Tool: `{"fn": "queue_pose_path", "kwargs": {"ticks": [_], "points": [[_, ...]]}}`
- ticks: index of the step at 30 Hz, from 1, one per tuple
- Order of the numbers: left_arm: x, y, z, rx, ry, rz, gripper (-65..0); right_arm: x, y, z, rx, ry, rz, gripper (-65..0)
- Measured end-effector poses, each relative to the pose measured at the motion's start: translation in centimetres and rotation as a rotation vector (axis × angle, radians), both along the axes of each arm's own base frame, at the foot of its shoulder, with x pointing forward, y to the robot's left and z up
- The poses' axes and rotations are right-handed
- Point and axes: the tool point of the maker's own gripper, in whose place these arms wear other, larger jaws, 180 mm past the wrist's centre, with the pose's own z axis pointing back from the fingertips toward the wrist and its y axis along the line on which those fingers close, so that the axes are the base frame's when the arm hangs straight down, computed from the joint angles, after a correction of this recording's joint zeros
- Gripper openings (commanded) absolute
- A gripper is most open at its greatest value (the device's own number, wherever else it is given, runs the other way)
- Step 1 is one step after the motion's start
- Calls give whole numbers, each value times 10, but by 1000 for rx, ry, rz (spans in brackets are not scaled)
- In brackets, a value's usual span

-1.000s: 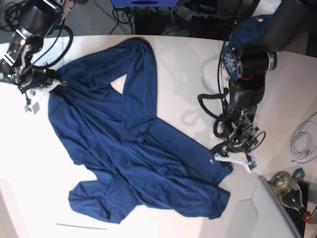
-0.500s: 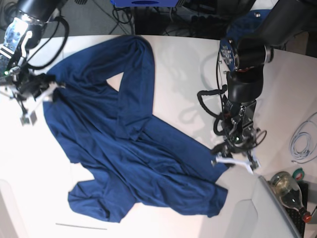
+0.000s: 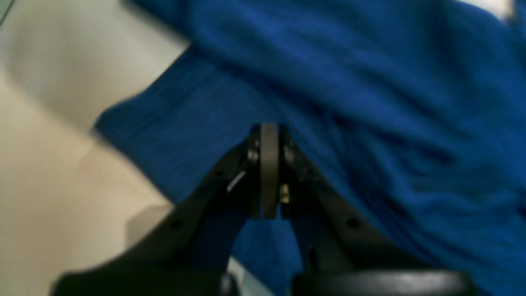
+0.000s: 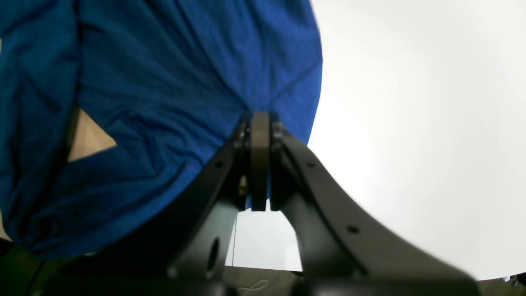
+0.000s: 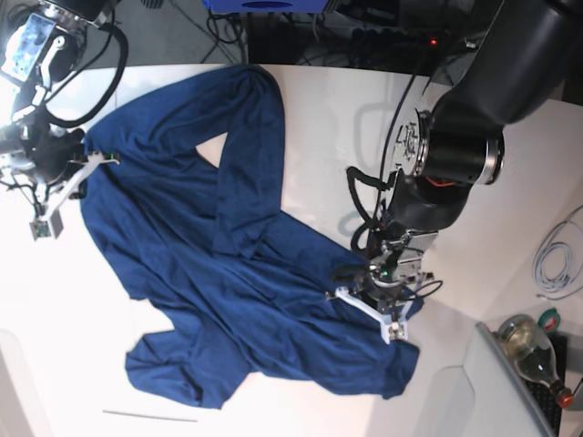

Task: Layout the t-shirt on the table in an organized manner, then fold the t-shirt properly
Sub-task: 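Release the hem and grasp the shirt side edge with the left gripper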

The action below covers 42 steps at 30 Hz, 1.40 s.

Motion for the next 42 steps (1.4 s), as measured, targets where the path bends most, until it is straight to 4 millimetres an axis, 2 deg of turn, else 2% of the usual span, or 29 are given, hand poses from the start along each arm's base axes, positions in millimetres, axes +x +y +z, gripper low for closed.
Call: {"fn": "queue_pose_path", "kwargs": {"ticks": [4, 7, 11, 16, 19, 23, 25, 28, 31, 33, 35, 37, 39, 41, 42], "points": [[-8, -13, -8, -8, 21, -11, -650, -3, 0, -2, 1, 2, 0, -647], [-22, 13, -20, 61, 54, 39, -650, -4, -1, -3, -2, 7, 0, -647], [-34, 47, -25, 106, 41, 80, -650, -3, 0, -2, -1, 2, 0, -647], [-43, 57, -32, 108, 73, 89, -650, -3, -1, -1, -4, 2, 0, -647], [-52, 63, -36, 42, 60, 153, -650, -2, -1, -1, -1, -2, 0, -645], [-81, 87, -37, -23, 54, 249, -650, -3, -2, -2, -4, 3, 1, -645], [-101, 100, -36, -35, 71, 287, -650, -3, -1, -2, -3, 3, 0, -645], [-125, 110, -28, -31, 88, 316, -650, -3, -1, -2, -2, 1, 0, -645], [-138, 98, -20, -73, 141, 308, -650, -3, -1, -2, -2, 2, 0, -645], [-139, 89, -6, -87, 107, 284, -650, -3, 0, -2, 0, 2, 0, -645], [-136, 89, 13, -88, 66, 281, -650, -3, -1, -2, -1, 2, 0, -645], [-131, 110, 37, -80, -13, 328, -650, -3, -1, -2, -1, 3, 0, -645], [-136, 139, 53, -62, -67, 399, -650, -3, 0, -2, 2, 3, 0, -644], [-148, 161, 51, -50, -55, 460, -650, -4, 0, -3, 2, 5, 0, -644], [-154, 168, 49, -48, -50, 483, -612, -4, 0, -3, 2, 6, 0, -644]]}}
